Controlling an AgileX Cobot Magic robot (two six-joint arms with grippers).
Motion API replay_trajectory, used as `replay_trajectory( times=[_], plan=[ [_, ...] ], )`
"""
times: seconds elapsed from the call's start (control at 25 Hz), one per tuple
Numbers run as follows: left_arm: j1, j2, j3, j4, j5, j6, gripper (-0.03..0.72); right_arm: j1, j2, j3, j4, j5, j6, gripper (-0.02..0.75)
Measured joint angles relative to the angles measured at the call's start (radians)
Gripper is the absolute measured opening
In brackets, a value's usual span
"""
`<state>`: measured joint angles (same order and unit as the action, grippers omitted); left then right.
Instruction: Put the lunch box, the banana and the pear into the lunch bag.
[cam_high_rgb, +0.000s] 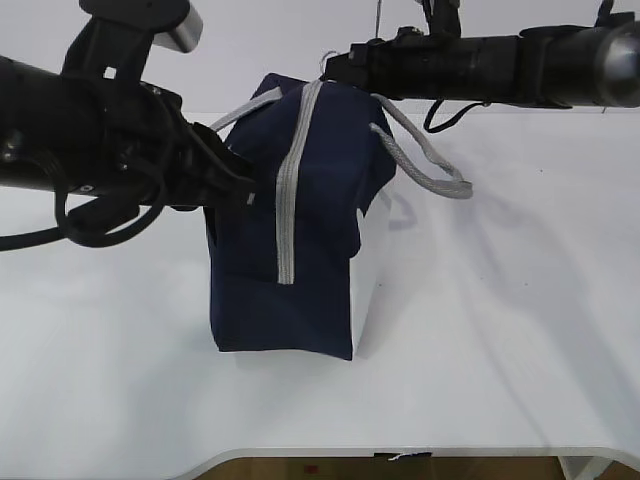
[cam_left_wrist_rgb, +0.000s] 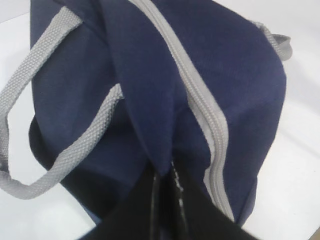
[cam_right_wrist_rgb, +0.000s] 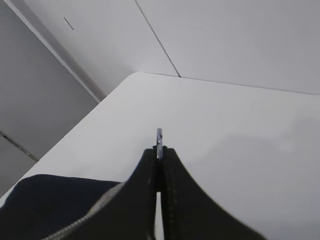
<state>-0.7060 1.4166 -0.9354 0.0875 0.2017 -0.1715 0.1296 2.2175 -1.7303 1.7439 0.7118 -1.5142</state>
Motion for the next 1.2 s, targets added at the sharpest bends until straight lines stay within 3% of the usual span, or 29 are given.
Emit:
replay_trajectory(
  times=[0.28, 0.36, 0.44, 0.6, 0.72, 0.96, 1.2],
  plan=[
    [0.0, -0.002, 0.0, 0.003, 0.0, 0.0, -0.001, -0.047, 0.006, 0.0, -0.008, 0.092, 0.03, 0.006],
    [0.0, -0.002, 0.0, 0.003, 0.0, 0.0, 0.031, -0.052, 0.008, 0.0, -0.008, 0.113, 0.032, 0.006],
    [0.0, -0.004, 0.0, 0.001, 0.001, 0.0, 0.111, -0.052, 0.011, 0.0, -0.008, 0.132, 0.035, 0.006],
    [0.0, -0.028, 0.0, -0.008, 0.002, 0.0, 0.359, -0.052, 0.011, 0.0, -0.009, 0.165, 0.046, 0.006],
    [0.0, -0.065, 0.0, -0.012, 0.002, 0.0, 0.44, -0.052, 0.013, 0.0, -0.013, 0.201, 0.052, 0.006],
    [0.016, -0.107, -0.084, -0.013, 0.004, 0.0, 0.462, -0.053, 0.013, 0.0, -0.008, 0.238, 0.052, 0.006],
    [0.143, -0.059, -0.182, -0.019, -0.008, 0.0, 0.451, -0.054, 0.015, -0.023, 0.024, 0.3, 0.054, 0.006]
  ],
)
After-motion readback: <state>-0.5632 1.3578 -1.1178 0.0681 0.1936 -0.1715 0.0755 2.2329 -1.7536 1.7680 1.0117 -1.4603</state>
